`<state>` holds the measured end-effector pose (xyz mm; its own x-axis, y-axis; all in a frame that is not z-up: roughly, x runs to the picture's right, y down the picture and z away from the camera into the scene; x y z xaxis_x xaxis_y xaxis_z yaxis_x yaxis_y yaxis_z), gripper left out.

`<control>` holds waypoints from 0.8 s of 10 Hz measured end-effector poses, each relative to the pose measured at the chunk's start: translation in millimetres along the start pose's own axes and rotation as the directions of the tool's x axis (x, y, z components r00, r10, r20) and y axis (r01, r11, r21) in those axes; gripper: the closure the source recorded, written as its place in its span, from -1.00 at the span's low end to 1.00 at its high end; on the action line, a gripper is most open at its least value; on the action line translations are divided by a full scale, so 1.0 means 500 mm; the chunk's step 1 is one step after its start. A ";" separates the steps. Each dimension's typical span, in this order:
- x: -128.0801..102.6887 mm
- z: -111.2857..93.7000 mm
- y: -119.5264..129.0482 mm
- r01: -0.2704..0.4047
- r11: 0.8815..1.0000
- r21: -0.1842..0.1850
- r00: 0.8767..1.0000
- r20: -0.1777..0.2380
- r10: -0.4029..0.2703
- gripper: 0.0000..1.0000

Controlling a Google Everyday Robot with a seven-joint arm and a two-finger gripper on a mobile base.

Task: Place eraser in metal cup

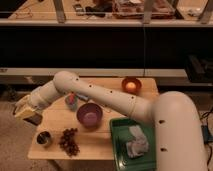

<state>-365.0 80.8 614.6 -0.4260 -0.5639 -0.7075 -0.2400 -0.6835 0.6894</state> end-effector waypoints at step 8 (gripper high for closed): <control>-0.053 0.018 -0.053 0.027 1.000 -0.006 1.000 0.010 -0.027 0.90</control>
<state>-355.3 118.0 616.3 -0.4283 -0.5408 -0.7239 -0.2457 -0.7012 0.6692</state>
